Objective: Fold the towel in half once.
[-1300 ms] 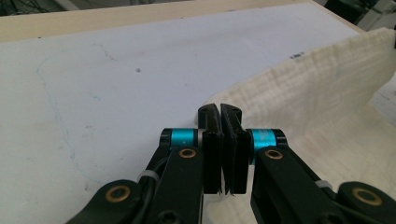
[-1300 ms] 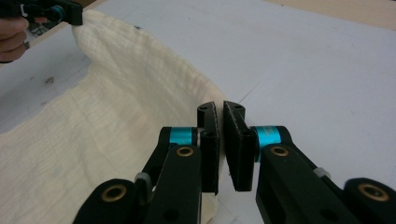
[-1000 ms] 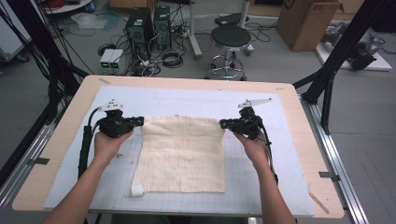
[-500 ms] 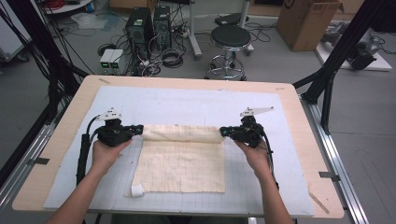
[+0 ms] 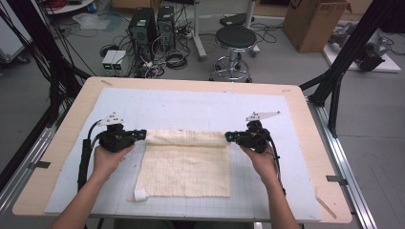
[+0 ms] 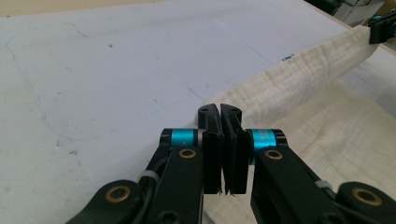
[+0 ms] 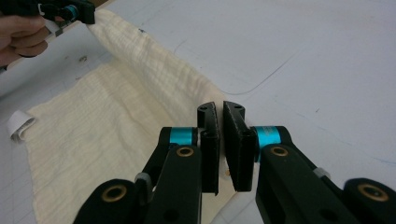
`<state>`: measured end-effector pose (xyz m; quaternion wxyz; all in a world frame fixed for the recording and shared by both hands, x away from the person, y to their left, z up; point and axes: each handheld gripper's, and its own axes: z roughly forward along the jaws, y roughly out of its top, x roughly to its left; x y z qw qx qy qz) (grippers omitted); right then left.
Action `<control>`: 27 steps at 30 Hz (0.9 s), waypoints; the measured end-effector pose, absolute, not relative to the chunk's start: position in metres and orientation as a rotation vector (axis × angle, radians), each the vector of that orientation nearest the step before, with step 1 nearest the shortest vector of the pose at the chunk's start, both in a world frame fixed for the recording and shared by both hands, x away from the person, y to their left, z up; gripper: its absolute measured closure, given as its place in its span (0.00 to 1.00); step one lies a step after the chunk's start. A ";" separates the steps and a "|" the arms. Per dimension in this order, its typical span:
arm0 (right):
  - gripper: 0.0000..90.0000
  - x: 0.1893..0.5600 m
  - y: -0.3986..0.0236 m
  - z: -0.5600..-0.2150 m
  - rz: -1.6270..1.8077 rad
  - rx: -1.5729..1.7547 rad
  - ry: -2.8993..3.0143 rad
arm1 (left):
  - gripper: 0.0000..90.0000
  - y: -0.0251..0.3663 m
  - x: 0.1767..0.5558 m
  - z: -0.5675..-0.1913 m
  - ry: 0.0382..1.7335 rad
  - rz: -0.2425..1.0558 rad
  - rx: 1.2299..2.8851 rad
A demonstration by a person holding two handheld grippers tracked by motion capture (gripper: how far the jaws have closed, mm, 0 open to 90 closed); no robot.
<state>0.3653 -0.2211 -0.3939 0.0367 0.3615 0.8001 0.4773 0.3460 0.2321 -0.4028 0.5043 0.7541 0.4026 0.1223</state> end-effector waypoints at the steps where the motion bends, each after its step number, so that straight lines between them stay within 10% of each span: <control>1: 0.95 0.364 -0.221 -0.394 1.464 1.110 2.458 | 0.97 0.232 0.345 -0.403 0.970 0.298 1.821; 27: 0.95 0.345 -0.225 -0.396 1.477 1.070 2.479 | 0.97 0.233 0.327 -0.400 0.917 0.285 1.849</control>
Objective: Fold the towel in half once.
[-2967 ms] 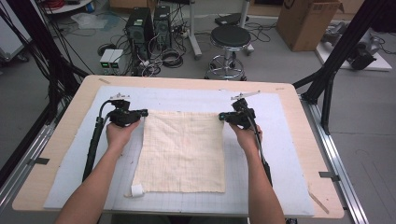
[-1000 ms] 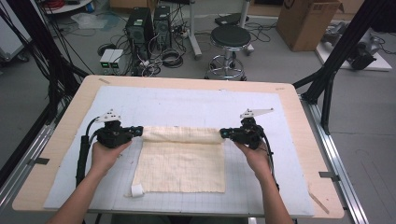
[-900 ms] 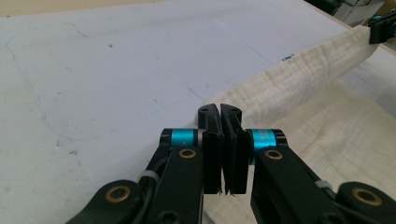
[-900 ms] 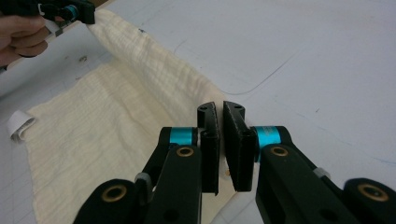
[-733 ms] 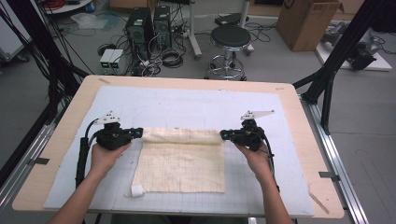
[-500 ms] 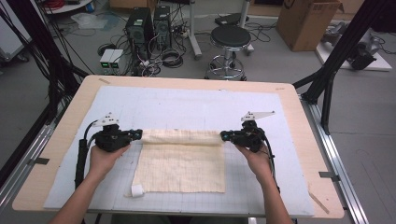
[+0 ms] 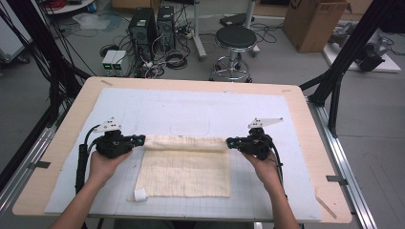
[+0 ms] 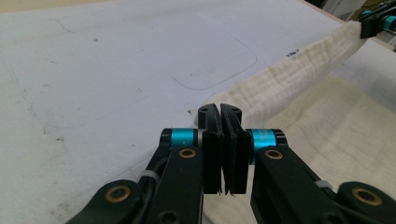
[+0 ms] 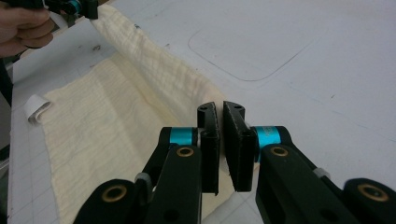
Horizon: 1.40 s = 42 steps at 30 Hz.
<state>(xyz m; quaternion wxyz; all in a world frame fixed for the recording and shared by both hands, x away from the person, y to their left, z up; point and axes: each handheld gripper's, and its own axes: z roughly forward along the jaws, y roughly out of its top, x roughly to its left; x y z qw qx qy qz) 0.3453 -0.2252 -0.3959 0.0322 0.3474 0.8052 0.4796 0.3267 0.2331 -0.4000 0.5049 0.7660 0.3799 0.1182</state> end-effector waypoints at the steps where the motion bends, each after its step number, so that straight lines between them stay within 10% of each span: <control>1: 0.95 0.345 -0.225 -0.396 1.479 1.061 2.476 | 0.97 0.233 0.326 -0.399 0.910 0.286 1.854; 42: 0.94 0.303 -0.224 -0.405 1.462 0.962 2.552 | 0.97 0.242 0.280 -0.418 0.847 0.227 1.885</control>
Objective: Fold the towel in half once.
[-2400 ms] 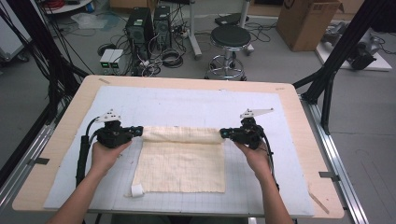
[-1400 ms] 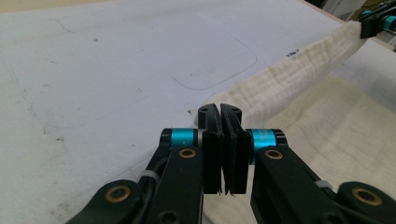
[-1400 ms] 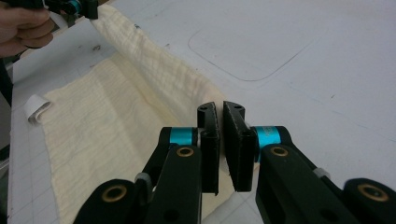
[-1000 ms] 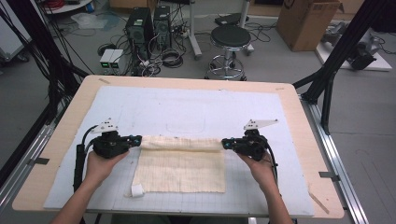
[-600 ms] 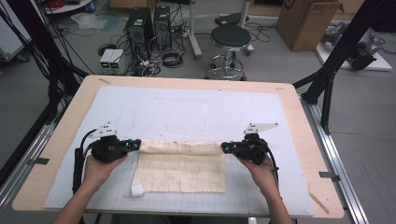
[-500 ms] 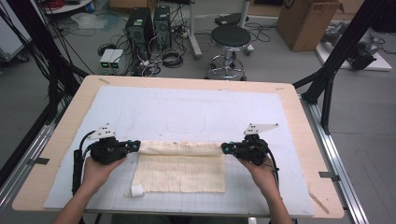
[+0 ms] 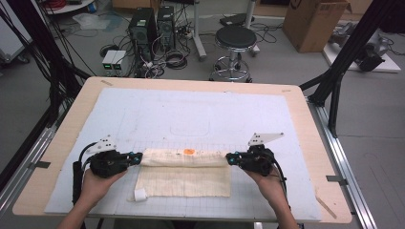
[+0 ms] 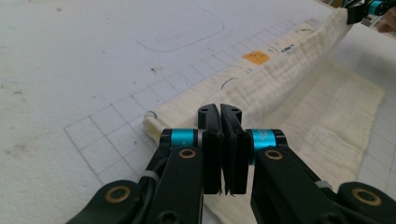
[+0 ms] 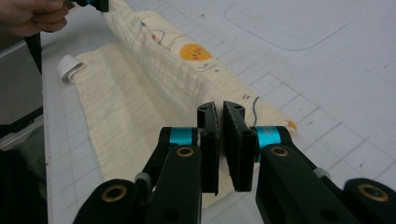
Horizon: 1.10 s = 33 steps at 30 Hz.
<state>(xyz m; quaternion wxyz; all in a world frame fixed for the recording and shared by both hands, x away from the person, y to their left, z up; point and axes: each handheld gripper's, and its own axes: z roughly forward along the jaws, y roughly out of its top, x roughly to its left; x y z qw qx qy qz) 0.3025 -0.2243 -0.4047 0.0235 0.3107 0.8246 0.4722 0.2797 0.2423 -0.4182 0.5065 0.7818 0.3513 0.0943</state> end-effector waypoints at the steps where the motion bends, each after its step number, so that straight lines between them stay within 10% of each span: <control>1: 0.95 0.301 -0.224 -0.405 1.460 0.960 2.554 | 0.96 0.243 0.279 -0.419 0.847 0.212 1.875; 33: 0.94 0.272 -0.227 -0.420 1.456 0.942 2.592 | 0.96 0.247 0.248 -0.429 0.788 0.165 1.916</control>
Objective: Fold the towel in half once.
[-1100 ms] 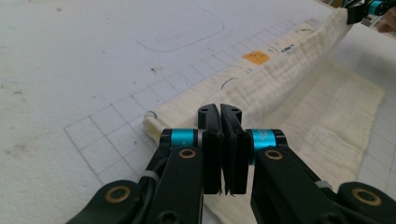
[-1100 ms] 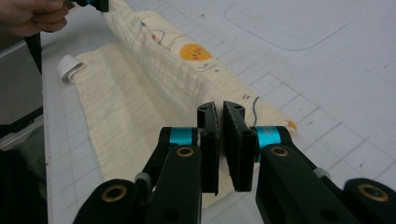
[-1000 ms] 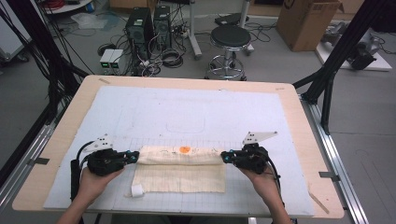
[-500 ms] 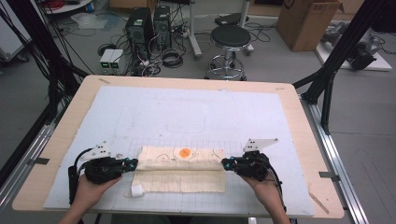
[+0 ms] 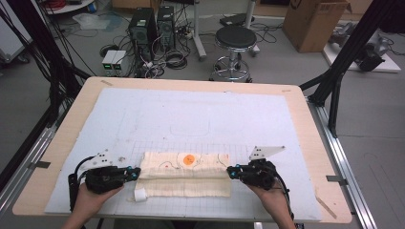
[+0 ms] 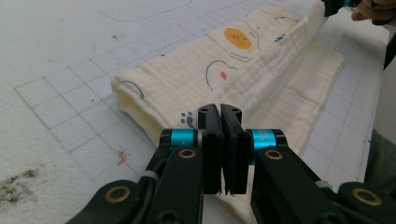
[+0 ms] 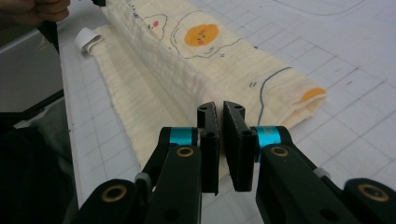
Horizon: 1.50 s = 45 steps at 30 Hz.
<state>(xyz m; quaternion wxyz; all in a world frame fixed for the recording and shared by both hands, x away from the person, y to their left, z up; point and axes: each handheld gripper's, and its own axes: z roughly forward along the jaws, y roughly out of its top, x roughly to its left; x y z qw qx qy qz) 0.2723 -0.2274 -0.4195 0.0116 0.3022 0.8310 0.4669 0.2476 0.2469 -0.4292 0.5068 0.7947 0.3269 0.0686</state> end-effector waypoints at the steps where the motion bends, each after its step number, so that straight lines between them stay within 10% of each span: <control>1: 0.94 0.271 -0.227 -0.420 1.452 0.945 2.594 | 0.96 0.247 0.247 -0.430 0.786 0.168 1.918; 16: 0.94 0.258 -0.225 -0.426 1.435 0.932 2.634 | 0.95 0.247 0.237 -0.435 0.762 0.131 1.949; 23: 0.80 0.247 -0.227 -0.422 1.511 0.858 2.689 | 0.75 0.250 0.235 -0.430 0.744 0.099 1.891; 45: 0.84 0.246 -0.213 -0.440 1.340 0.862 2.793 | 0.83 0.234 0.238 -0.443 0.757 0.111 2.071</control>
